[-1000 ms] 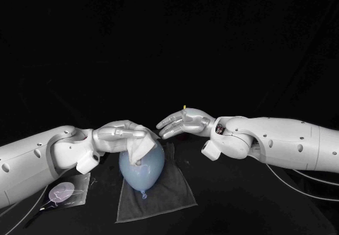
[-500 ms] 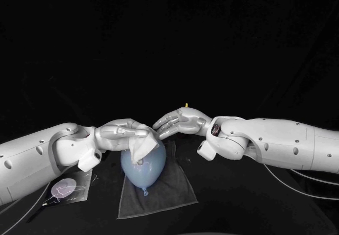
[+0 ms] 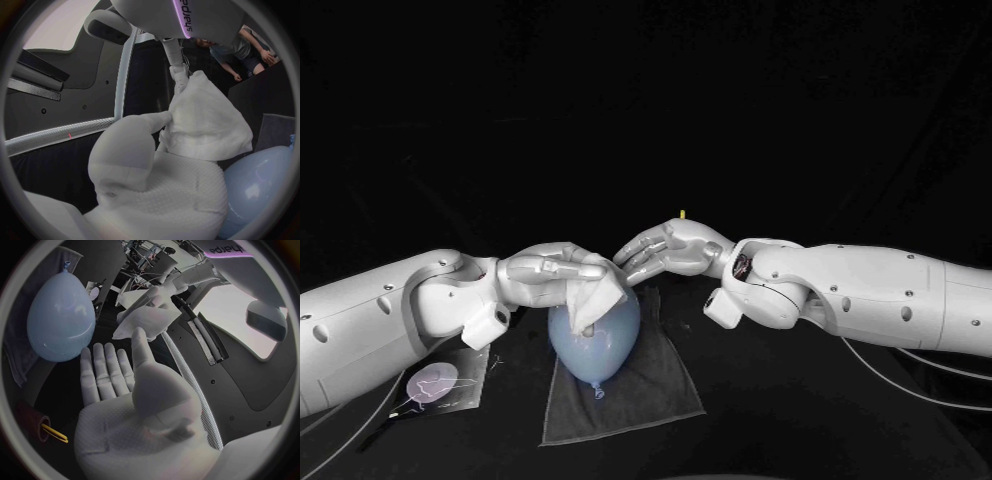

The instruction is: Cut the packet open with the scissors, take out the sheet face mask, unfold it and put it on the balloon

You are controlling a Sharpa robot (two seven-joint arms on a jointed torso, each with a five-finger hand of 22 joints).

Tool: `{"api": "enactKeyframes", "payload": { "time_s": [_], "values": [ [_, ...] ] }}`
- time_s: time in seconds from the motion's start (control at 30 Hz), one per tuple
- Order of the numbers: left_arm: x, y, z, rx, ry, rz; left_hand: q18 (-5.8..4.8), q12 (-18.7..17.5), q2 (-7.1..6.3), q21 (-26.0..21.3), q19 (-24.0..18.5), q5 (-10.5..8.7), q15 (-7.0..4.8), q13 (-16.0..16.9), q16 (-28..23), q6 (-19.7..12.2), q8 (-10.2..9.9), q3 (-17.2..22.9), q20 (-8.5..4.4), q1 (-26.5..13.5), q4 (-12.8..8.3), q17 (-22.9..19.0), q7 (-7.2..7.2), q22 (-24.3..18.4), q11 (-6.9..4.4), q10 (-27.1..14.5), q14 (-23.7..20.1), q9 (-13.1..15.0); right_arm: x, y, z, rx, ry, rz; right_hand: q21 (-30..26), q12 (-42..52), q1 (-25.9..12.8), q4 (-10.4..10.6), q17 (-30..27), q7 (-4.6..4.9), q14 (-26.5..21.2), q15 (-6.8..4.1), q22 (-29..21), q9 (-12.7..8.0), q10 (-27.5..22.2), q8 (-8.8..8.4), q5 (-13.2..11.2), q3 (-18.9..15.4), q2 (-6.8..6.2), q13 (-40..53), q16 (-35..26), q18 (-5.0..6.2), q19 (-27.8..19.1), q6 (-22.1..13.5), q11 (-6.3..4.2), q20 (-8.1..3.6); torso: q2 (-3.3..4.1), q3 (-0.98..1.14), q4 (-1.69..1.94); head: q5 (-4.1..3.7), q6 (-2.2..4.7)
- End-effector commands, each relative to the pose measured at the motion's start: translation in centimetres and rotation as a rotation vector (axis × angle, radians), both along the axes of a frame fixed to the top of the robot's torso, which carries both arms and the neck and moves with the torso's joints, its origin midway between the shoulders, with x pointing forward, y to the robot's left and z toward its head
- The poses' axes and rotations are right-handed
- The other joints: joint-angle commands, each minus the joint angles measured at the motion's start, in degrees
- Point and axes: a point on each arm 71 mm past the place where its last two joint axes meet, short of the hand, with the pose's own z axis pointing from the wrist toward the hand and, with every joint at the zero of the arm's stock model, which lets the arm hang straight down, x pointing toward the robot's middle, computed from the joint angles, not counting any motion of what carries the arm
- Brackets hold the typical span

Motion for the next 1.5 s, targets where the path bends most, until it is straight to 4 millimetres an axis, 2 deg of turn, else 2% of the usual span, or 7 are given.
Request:
{"api": "enactKeyframes", "payload": {
  "time_s": [0.03,0.3,0.57,0.7,0.83,1.13,1.5],
  "values": [
    [-0.2,-0.2,0.2,-0.010,-0.001,-0.020,0.66,0.4,0.54,0.2,-0.4,0.36,-0.06,0.1,0.3,0.2,0.5,0.3,-0.18,-0.1,0.0,0.1,0.06,0.1,-0.09,0.4,-0.4,1.1,-0.1,0.2,0.0,-0.011,-0.036,0.011,0.1,0.3,-0.3,0.1,-0.2,3.55,0.6,-0.09,0.0,0.1,0.5,0.33,-0.2,-1.6,0.00,-0.1,0.0,0.64,0.4,0.5,0.05,0.01,0.00,0.01,0.01,0.04,-0.11],
    [-0.3,-0.3,0.2,-0.011,-0.001,-0.024,0.66,0.4,0.54,0.2,-0.4,0.36,-0.06,0.1,0.3,0.2,0.5,0.3,-0.18,-0.1,0.0,0.1,0.06,0.1,-0.09,0.4,-0.4,1.1,0.0,0.4,-0.3,-0.017,-0.056,-0.016,0.5,0.9,-0.1,0.0,-0.7,3.25,2.2,-0.49,0.1,0.2,1.8,0.65,-0.1,-1.4,0.74,-0.2,0.0,0.91,1.5,2.3,-0.34,-0.06,0.00,-0.03,0.06,-0.11,0.05],
    [-0.3,-0.4,0.2,-0.009,-0.001,-0.024,0.66,0.4,0.56,0.3,-0.4,0.36,-0.07,0.1,0.4,0.2,0.5,0.3,-0.18,-0.1,0.0,0.2,0.06,0.1,-0.09,0.4,-0.4,1.2,0.4,0.1,-0.2,0.029,-0.075,-0.106,1.6,0.5,-0.2,3.2,-1.3,1.47,6.9,-1.99,0.3,-0.1,6.1,0.88,-0.1,4.2,2.00,-0.6,-0.2,1.28,4.6,6.9,-2.14,-0.78,-0.01,-0.03,0.06,-0.09,0.09],
    [-0.3,-0.3,0.2,-0.007,-0.001,-0.022,0.66,0.4,0.56,0.3,-0.4,0.36,-0.07,0.1,0.4,0.2,0.5,0.3,-0.19,-0.1,0.0,0.3,0.06,0.1,-0.09,0.4,-0.4,1.2,0.5,-0.1,0.0,0.065,-0.079,-0.136,2.8,-0.8,0.7,9.5,-1.1,-1.01,11.6,-3.91,0.6,-0.4,11.1,1.23,-0.1,15.1,1.99,-0.6,-0.1,1.36,7.5,10.8,-4.33,-2.19,0.01,-0.02,0.02,0.16,0.04],
    [-0.2,-0.3,0.2,-0.003,-0.004,-0.008,0.65,0.2,0.57,0.4,-0.4,0.36,-0.06,0.2,0.6,0.0,0.4,0.5,-0.19,-0.2,0.0,0.6,0.10,0.2,-0.04,0.1,-0.6,1.4,0.4,-0.3,0.2,0.105,-0.083,-0.172,3.9,-2.1,2.2,10.5,-0.8,-2.15,15.1,-5.07,0.9,-0.1,14.8,1.87,-0.4,19.5,1.72,-0.5,-0.6,1.33,9.9,12.8,-5.52,-3.31,0.04,0.00,0.05,0.33,0.06],
    [0.7,0.2,0.0,0.030,-0.024,0.140,0.57,-1.3,0.08,1.2,-0.9,0.36,0.41,-0.1,1.9,-2.0,-1.2,1.7,-0.05,-0.4,-0.3,2.2,1.12,0.7,0.83,-2.4,-1.6,1.8,-0.7,-0.9,0.5,0.174,-0.049,-0.224,4.8,-5.3,1.8,9.3,-0.4,-2.95,19.2,-6.05,1.0,0.4,19.2,2.91,-0.2,23.9,1.30,-0.5,-3.3,1.22,12.1,14.1,-6.44,-4.45,-0.05,0.01,-0.05,0.68,0.05],
    [1.2,0.3,-0.1,0.063,-0.048,0.231,0.24,-2.8,-3.84,1.4,-2.8,0.32,1.36,-0.7,1.3,-3.5,-2.3,0.4,0.47,-1.2,-1.9,2.5,2.26,0.9,1.91,-4.5,-4.1,2.3,-0.4,-1.5,1.8,0.088,-0.100,-0.187,5.1,-7.5,-0.3,6.7,0.4,-3.35,21.4,-6.47,1.0,0.8,21.9,3.63,-0.2,25.7,0.79,-0.3,-5.5,1.24,12.9,14.8,-6.90,-4.83,-0.02,-0.01,0.01,0.66,-0.09]
  ]
}}
